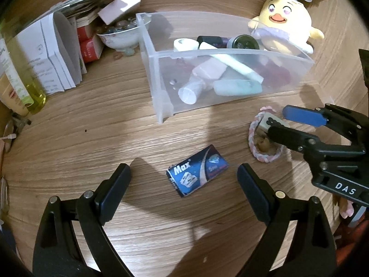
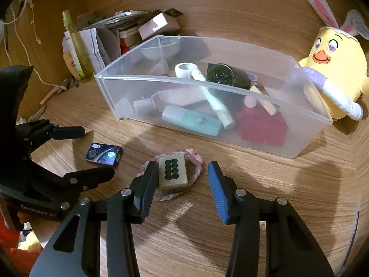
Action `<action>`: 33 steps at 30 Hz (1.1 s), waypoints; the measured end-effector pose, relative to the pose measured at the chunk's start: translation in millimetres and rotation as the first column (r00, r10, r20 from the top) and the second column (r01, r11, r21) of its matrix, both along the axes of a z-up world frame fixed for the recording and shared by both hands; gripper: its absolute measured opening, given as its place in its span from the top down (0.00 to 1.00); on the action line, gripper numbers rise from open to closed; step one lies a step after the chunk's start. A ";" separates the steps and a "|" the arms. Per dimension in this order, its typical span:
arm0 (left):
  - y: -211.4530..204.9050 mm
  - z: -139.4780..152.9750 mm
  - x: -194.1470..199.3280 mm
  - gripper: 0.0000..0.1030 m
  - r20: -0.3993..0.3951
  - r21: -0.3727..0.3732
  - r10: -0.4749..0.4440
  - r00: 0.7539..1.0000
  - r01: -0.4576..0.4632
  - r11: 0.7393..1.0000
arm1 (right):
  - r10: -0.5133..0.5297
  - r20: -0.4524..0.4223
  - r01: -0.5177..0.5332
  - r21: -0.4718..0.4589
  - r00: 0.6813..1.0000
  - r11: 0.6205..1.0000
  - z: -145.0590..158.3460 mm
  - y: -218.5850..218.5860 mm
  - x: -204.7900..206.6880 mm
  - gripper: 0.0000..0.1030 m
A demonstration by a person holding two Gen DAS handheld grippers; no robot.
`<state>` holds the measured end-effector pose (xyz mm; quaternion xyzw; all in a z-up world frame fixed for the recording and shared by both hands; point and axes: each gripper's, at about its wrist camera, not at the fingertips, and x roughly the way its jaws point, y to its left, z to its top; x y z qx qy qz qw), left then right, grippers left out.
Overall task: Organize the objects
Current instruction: 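Grasp the white mahjong tile with the right tool while the left tool grasps the Max staple box, then lift the mahjong tile and Max staple box and carry both into the box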
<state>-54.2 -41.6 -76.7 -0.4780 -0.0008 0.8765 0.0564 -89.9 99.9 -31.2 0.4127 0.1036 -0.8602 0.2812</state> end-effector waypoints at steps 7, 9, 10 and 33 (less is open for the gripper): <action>4.2 1.1 -1.8 0.27 -0.022 -0.025 -0.003 1.000 0.003 1.000 | 0.013 0.001 -0.013 0.015 1.000 1.000 -3.8 -4.1 -0.1 0.70; 5.8 1.7 -2.0 0.33 -0.031 -0.031 -0.007 1.000 0.006 1.000 | 0.015 -0.006 -0.015 0.024 1.000 1.000 -4.5 -5.8 0.5 0.73; 5.9 2.2 -1.2 0.38 -0.035 -0.033 -0.010 0.999 0.009 0.999 | 0.016 -0.010 -0.016 0.026 1.000 1.000 -4.3 -6.1 0.7 0.74; -0.6 36.4 7.3 0.50 -0.145 0.022 0.031 0.989 -0.028 0.999 | -0.019 -0.059 0.018 -0.030 0.998 0.999 19.3 12.3 8.1 0.78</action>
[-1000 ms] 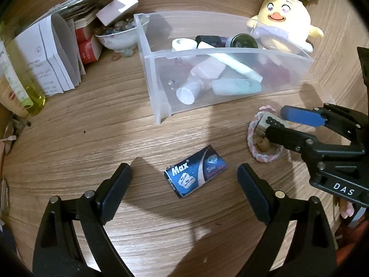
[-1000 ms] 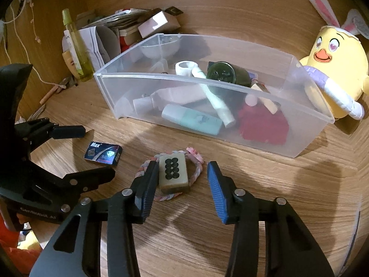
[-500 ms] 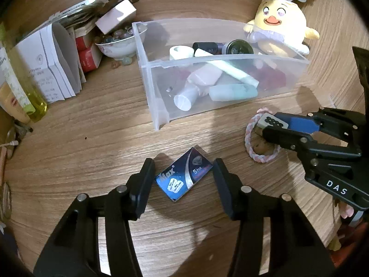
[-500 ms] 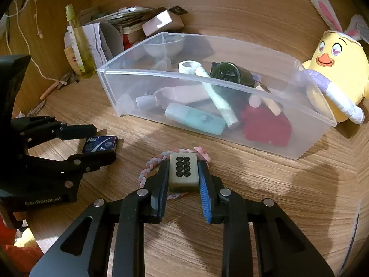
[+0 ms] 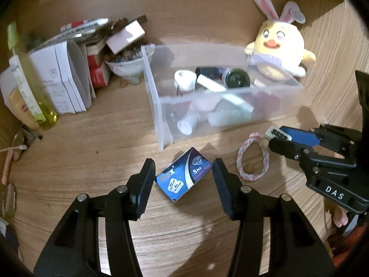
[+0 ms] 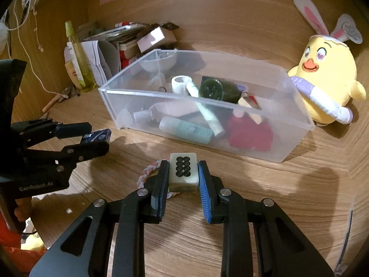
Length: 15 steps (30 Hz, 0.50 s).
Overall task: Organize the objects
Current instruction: 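Lift the mahjong tile and Max staple box and carry both into the box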
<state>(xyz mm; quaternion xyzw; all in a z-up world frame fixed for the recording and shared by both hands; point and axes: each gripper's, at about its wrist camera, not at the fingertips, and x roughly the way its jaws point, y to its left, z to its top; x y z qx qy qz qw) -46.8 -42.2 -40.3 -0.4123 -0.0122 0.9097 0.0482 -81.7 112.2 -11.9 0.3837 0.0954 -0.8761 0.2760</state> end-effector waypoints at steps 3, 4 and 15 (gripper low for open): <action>0.1 8.7 -0.7 0.50 -0.027 0.005 0.005 1.000 -0.005 1.000 | -0.008 -0.014 0.008 -0.009 1.000 1.000 5.7 2.9 0.2 0.78; 0.2 11.8 -1.1 0.50 -0.036 0.008 0.006 0.999 -0.006 1.000 | -0.011 -0.020 0.011 -0.013 1.000 1.000 8.1 4.2 0.2 0.78; 6.8 47.1 -3.6 0.50 -0.142 0.030 0.004 0.990 0.000 1.000 | -0.056 -0.087 0.051 -0.062 0.995 0.997 36.4 17.2 1.3 0.78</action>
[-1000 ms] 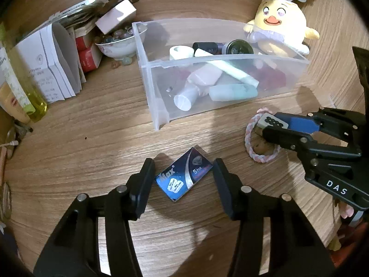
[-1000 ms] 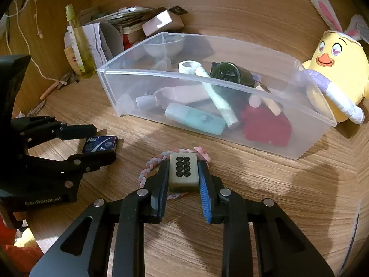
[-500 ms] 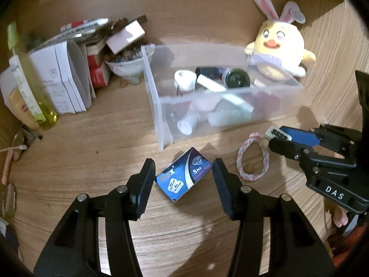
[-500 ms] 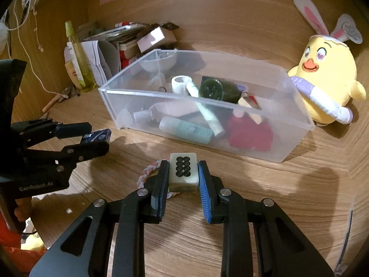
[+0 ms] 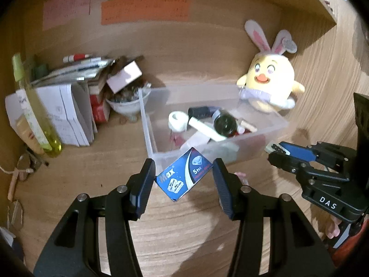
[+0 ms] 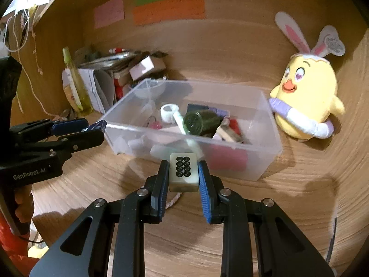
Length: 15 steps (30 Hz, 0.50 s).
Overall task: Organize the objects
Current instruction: 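Lift the mahjong tile and Max staple box and carry both into the box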
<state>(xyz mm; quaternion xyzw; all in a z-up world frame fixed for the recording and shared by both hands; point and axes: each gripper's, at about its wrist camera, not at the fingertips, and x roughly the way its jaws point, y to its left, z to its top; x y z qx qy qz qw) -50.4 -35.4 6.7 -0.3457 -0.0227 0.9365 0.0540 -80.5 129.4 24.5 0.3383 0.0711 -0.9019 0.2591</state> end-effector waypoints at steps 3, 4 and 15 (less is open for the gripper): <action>1.9 7.8 -0.9 0.50 -0.022 -0.003 0.001 1.000 -0.001 1.000 | -0.010 -0.019 0.009 -0.012 1.000 1.000 7.9 3.0 -0.9 0.78; 2.0 10.3 -1.6 0.50 -0.029 -0.002 0.002 1.000 -0.002 1.000 | -0.011 -0.024 0.011 -0.016 1.000 1.000 10.3 4.4 -1.4 0.78; 4.0 35.6 -8.4 0.50 -0.108 -0.006 0.009 0.994 -0.009 1.000 | -0.044 -0.095 0.039 -0.048 0.995 0.998 34.0 8.9 -9.6 0.78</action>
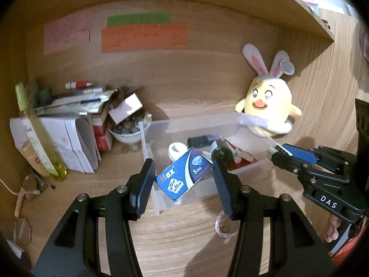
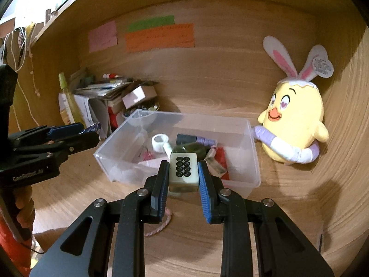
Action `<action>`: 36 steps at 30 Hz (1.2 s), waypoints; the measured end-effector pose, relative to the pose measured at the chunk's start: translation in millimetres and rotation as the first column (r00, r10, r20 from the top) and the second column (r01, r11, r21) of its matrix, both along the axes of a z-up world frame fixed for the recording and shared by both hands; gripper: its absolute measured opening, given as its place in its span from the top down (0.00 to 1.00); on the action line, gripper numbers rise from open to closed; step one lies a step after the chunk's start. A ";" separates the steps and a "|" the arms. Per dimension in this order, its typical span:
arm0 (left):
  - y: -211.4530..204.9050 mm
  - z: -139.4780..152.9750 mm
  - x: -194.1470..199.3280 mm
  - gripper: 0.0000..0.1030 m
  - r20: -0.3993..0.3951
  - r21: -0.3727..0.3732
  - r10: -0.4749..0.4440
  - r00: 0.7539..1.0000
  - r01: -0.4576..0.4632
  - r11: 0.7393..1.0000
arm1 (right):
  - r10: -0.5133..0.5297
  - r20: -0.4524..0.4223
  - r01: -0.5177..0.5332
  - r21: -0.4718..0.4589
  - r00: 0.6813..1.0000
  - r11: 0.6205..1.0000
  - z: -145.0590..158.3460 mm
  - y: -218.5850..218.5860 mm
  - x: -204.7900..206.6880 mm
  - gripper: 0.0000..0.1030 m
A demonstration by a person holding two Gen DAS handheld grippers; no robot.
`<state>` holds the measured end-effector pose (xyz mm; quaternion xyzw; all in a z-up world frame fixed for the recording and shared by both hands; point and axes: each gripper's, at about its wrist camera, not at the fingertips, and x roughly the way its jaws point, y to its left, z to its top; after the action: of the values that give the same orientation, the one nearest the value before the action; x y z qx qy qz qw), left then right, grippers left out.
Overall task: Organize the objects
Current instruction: 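Lift the mahjong tile and Max staple box and carry both into the box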
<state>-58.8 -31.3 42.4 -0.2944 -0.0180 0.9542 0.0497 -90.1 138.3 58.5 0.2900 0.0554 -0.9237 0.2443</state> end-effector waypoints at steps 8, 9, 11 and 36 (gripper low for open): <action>2.1 11.8 -15.7 0.50 -0.027 -0.004 -0.011 1.000 0.011 1.000 | -0.024 -0.024 0.023 -0.013 0.999 1.000 8.2 3.6 -14.3 0.78; 3.0 11.7 -19.2 0.50 -0.026 -0.008 -0.010 1.000 0.010 1.000 | -0.029 -0.025 0.029 -0.018 0.999 0.999 9.4 4.4 -17.2 0.78; 4.9 11.6 -24.2 0.50 -0.024 -0.013 -0.008 1.000 0.007 1.000 | -0.038 -0.023 0.037 -0.027 0.999 0.999 10.4 6.0 -22.8 0.78; 4.8 -36.4 -82.8 0.50 0.130 0.002 0.001 0.991 -0.001 1.000 | -0.049 0.080 0.048 0.014 0.996 0.999 -21.6 -6.8 -77.3 0.78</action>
<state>-141.6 -26.5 5.9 -0.3561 -0.0222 0.9329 0.0480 -167.4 131.4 37.0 0.3294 0.0440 -0.9167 0.2220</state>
